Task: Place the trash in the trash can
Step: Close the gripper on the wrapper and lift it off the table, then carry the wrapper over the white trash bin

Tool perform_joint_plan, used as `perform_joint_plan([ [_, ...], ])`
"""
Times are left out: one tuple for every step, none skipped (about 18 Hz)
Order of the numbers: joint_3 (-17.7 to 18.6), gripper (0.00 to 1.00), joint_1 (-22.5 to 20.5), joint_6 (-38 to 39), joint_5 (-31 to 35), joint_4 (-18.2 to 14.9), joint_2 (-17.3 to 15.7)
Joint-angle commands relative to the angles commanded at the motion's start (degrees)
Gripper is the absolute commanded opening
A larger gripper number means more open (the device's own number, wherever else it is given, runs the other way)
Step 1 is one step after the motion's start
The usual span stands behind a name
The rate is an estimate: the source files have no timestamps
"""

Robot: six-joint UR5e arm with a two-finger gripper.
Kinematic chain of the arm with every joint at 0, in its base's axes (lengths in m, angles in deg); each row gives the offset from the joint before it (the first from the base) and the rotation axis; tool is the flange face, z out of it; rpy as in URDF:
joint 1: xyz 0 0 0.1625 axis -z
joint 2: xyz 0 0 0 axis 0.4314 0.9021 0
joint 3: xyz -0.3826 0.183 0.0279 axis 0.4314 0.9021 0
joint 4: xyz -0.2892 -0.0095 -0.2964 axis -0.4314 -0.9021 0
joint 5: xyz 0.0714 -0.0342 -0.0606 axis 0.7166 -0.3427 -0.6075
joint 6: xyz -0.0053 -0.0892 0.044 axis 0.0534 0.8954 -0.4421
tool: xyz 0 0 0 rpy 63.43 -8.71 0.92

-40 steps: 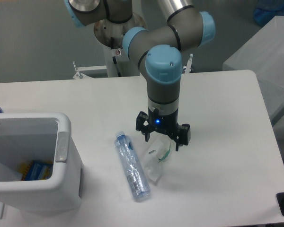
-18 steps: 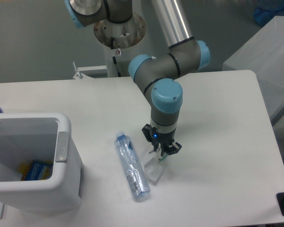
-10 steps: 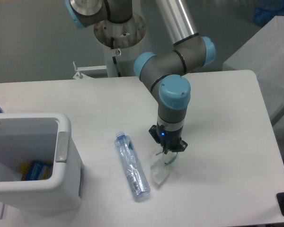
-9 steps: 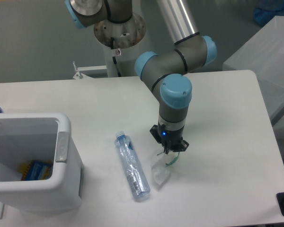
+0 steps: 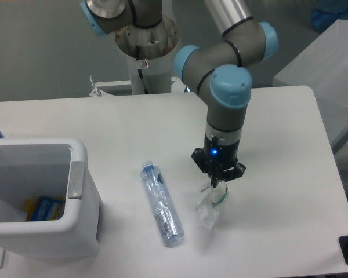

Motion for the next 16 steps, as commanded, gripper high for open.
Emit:
perform_joint_plan([
  [-0.8,0.00,0.0,2.5,-2.4,0.0,-0.3],
  [-1.5,0.00,0.0,5.3,-4.6,0.1,-0.9],
  [-1.9,0.00,-0.1,7.5,-6.5,0.1,-1.6],
  [-2.4,0.00,-0.1,9.2,-8.0,0.1,-2.3],
  [-2.7,0.00,-0.2,10.8,-8.9,0.1,-3.1],
  [-3.1,0.00,-0.1,12.5,-9.6,0.2,-3.7],
  [-3.6,0.00,0.3,14.7,-10.6,0.2,-4.3],
  [-4.5,0.00,0.4,18.0,-12.1,0.3,-4.9],
  [-5.5,0.00,0.6,21.9,-14.1,0.4,-5.4],
  [-6.4,0.00,1.1,25.1,-15.6,0.4,-6.2],
  [-7.3,0.00,1.7,27.2,-16.1,0.4,-7.1],
  [-7.8,0.00,2.7,28.4,-16.1,0.6,-7.5],
  [-8.4,0.00,4.6,29.3,-16.2,0.7,-8.0],
  [-8.9,0.00,6.7,30.1,-16.4,0.7,-8.4],
  [-9.2,0.00,8.2,30.6,-16.4,0.8,-8.4],
  [-9.9,0.00,9.4,31.2,-16.6,0.8,-8.5],
])
